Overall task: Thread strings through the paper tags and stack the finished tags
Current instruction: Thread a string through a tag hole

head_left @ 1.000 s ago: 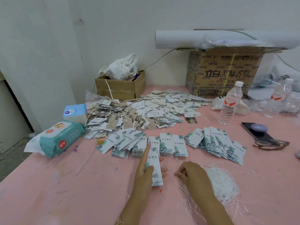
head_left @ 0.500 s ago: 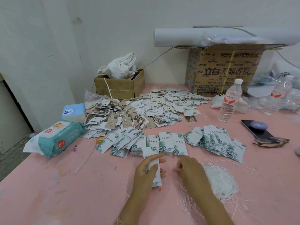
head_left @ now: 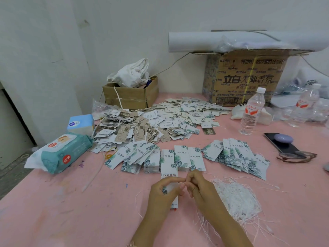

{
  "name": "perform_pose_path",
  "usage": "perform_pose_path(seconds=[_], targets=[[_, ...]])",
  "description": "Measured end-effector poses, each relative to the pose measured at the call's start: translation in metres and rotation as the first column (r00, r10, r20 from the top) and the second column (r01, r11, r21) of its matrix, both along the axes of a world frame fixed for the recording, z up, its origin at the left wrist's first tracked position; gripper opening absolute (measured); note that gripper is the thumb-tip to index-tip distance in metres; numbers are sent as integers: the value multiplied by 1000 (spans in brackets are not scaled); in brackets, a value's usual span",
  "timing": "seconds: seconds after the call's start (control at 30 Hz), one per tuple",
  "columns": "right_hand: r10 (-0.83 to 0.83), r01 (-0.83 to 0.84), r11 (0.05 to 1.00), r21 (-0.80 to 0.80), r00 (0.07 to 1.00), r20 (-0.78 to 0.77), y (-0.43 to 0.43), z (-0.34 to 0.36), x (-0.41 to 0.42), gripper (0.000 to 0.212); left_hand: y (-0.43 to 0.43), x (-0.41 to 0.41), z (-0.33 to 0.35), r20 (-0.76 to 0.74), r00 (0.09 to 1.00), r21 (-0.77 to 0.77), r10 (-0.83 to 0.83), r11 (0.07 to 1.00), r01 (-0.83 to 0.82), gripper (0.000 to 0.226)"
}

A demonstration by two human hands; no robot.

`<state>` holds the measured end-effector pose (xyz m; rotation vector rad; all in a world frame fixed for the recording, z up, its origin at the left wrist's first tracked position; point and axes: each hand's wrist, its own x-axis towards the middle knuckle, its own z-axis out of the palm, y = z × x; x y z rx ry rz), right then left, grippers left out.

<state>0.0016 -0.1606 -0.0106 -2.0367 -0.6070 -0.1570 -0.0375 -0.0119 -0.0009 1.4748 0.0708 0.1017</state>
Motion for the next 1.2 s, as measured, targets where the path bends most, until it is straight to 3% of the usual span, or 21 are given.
perform_pose_path(seconds=[0.27,0.5,0.6,0.73,0.87,1.07,1.13,1.2], targets=[[-25,28,999,-35,997,71,-2,1,-2,14,2,4,-4,-50,998,-44,37,998,-39,18],[-204,208,978,-34,975,93,-8,9,-2,55,17,9,-1,-88,976,-362,201,906,-220,27],[-342,345,934,-91,939,45,-11,8,1,58,21,9,-1,-81,971,-390,225,889,-238,36],[-539,536,831,-148,842,21,-13,5,5,60,22,10,0,-69,976,-457,206,863,-214,27],[-599,591,794,-142,801,-13,-14,2,7,54,22,11,2,-50,987,-552,152,819,-154,20],[-643,642,765,-49,764,-42,-17,5,7,53,24,12,1,-99,976,-635,192,743,-210,32],[-651,648,758,-70,758,-26,-17,3,7,53,26,11,0,-100,973,-595,209,771,-227,32],[-627,625,777,-75,779,9,-17,4,6,47,25,10,-1,-97,969,-460,228,853,-246,21]])
